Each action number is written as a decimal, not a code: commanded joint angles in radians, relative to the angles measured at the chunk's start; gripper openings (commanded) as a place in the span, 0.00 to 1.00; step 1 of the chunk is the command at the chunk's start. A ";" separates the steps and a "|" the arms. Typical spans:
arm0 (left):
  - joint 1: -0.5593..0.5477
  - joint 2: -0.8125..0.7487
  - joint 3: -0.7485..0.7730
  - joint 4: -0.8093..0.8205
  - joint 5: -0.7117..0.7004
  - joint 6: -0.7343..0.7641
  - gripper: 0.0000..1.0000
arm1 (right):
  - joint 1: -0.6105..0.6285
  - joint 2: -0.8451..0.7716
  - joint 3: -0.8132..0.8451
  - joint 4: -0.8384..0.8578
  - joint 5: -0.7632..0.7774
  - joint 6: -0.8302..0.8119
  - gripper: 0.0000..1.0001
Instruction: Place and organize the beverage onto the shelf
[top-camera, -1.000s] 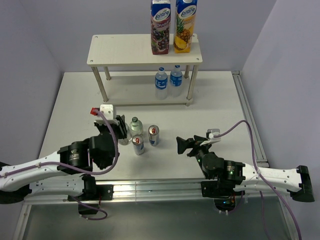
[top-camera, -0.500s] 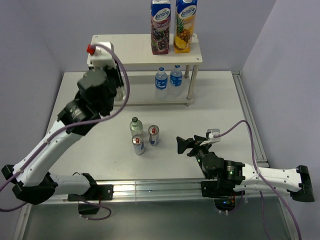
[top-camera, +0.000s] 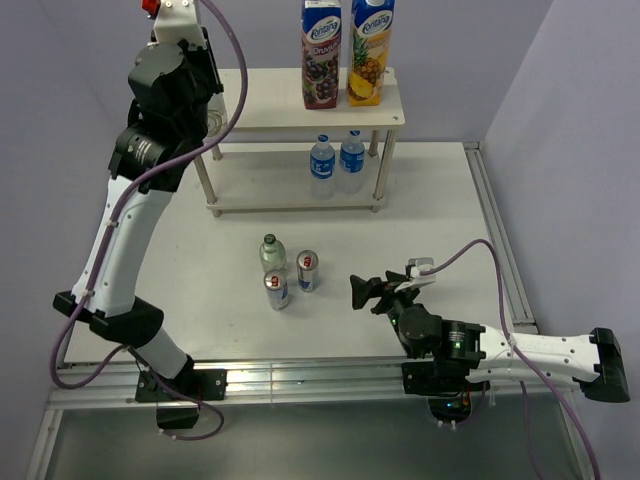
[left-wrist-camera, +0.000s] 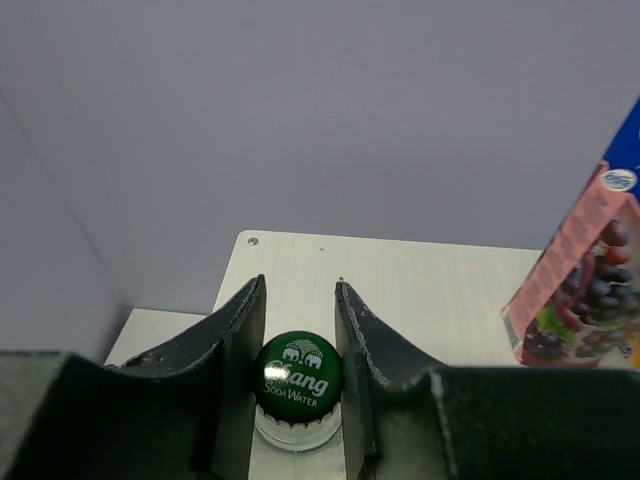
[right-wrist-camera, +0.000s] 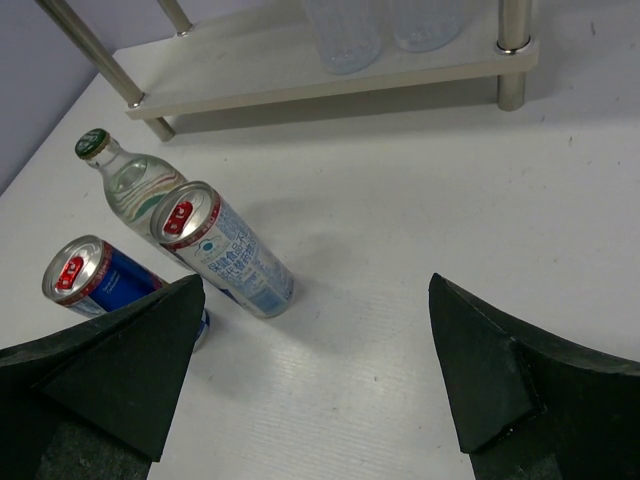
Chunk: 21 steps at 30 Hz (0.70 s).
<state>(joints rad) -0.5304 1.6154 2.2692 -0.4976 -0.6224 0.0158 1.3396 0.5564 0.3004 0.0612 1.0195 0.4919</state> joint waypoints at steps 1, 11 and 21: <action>0.069 0.023 0.096 0.093 0.102 -0.046 0.00 | 0.009 -0.006 -0.014 0.034 0.010 -0.003 1.00; 0.150 0.103 0.128 0.198 0.155 -0.034 0.00 | 0.009 0.017 -0.012 0.046 -0.002 -0.012 1.00; 0.167 0.155 0.102 0.252 0.153 -0.027 0.00 | 0.009 0.025 -0.010 0.049 0.002 -0.013 1.00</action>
<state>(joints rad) -0.3756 1.7977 2.3386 -0.4538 -0.4843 -0.0196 1.3396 0.5797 0.2874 0.0757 1.0046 0.4808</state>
